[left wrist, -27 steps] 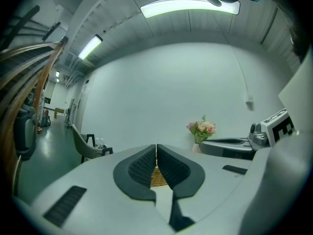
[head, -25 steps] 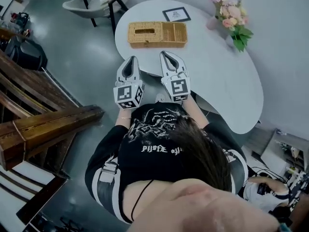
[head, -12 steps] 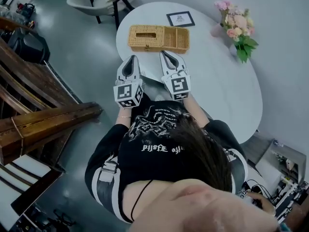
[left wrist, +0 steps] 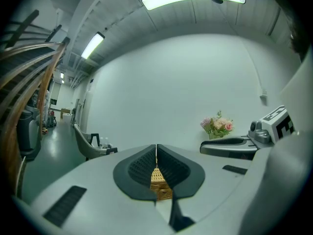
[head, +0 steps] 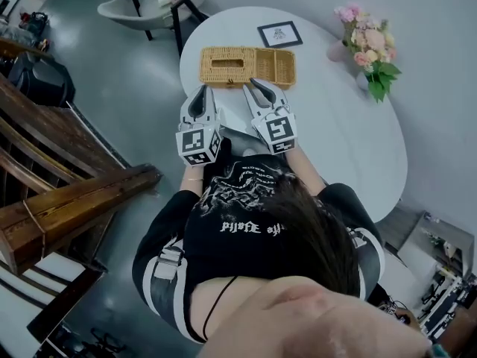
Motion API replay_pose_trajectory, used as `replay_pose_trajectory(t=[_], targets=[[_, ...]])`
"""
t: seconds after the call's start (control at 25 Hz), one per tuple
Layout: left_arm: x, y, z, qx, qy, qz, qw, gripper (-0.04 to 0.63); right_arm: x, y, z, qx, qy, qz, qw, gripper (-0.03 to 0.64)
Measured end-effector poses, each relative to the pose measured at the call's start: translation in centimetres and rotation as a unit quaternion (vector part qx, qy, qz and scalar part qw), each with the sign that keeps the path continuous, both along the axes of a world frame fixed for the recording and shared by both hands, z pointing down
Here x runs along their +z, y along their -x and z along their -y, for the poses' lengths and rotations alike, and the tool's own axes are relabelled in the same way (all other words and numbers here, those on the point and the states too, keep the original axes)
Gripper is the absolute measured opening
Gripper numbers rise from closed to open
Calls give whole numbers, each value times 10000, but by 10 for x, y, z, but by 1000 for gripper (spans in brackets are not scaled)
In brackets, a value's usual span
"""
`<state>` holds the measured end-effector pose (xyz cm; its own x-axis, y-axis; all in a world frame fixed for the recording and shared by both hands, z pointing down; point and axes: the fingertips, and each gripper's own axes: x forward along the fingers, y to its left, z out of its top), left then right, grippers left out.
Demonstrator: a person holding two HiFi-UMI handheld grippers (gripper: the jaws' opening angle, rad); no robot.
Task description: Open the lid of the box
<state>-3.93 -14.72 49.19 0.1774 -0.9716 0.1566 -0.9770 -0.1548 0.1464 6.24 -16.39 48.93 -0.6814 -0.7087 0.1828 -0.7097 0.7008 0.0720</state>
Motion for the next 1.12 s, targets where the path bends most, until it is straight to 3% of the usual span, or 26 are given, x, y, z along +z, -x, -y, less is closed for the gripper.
replay_pose_trajectory(t=[0.2,0.36,0.56,0.96,1.12], targets=[[2,15,22,86,36,-20,10000,25,12,20,14,-342,126,-477,9982,152],[7,27,39,126,103,-49,9999,25,34,33,21,-766,324,-1137,9900,181],[10,37,62,259,166,-27,9995,25,53,50,31,-1070,541,-1614,9796,204],[15,61,94,375,242,-71,9990,25,93,80,38,-1593,819,-2652,9474,199],[18,67,104,409,256,-62,9988,26,99,86,43,-1653,685,-2999,9370,131]])
